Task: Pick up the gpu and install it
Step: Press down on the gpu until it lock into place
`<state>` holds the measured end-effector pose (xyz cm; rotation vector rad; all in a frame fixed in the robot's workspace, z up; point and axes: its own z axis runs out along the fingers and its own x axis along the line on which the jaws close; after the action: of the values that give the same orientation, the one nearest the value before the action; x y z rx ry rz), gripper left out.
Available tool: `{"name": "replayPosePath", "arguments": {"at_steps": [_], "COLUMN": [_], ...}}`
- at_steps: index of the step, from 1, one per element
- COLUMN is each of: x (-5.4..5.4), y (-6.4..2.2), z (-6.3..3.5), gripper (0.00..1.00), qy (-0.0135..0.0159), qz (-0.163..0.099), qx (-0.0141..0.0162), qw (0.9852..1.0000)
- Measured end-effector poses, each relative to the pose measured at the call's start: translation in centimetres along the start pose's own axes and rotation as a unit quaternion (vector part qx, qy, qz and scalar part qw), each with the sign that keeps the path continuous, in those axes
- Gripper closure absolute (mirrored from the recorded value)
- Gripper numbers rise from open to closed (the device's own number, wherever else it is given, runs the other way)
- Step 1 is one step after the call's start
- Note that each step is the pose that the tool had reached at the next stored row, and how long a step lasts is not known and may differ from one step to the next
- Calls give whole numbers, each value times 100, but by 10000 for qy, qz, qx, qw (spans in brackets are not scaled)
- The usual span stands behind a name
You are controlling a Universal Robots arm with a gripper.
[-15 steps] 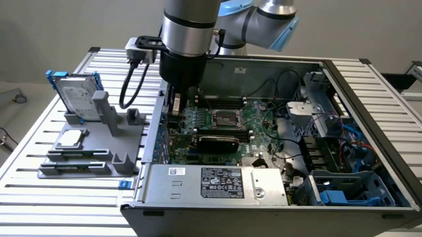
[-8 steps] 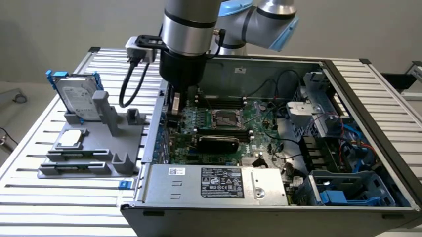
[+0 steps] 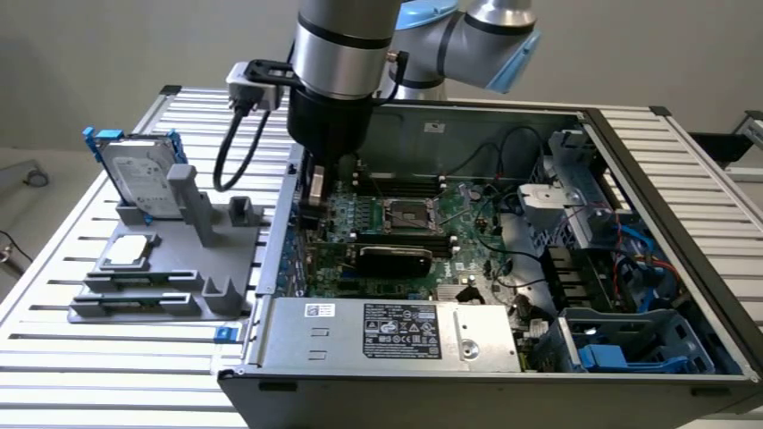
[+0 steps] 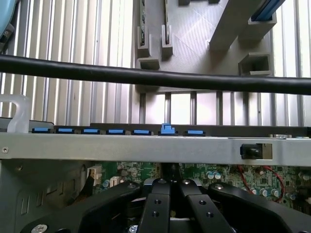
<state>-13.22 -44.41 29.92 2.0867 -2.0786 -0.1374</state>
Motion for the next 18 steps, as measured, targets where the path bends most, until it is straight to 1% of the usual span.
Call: {"name": "replayPosePath", "arguments": {"at_steps": [2, 4, 18], "x": [0, 0, -1], "y": [0, 0, -3], "z": [-2, -2, 12], "gripper": [89, 89, 89], "qy": [-2, -4, -25], "qz": [12, 24, 126], "qx": [-13, -17, -24], "qw": [10000, 10000, 9999]}}
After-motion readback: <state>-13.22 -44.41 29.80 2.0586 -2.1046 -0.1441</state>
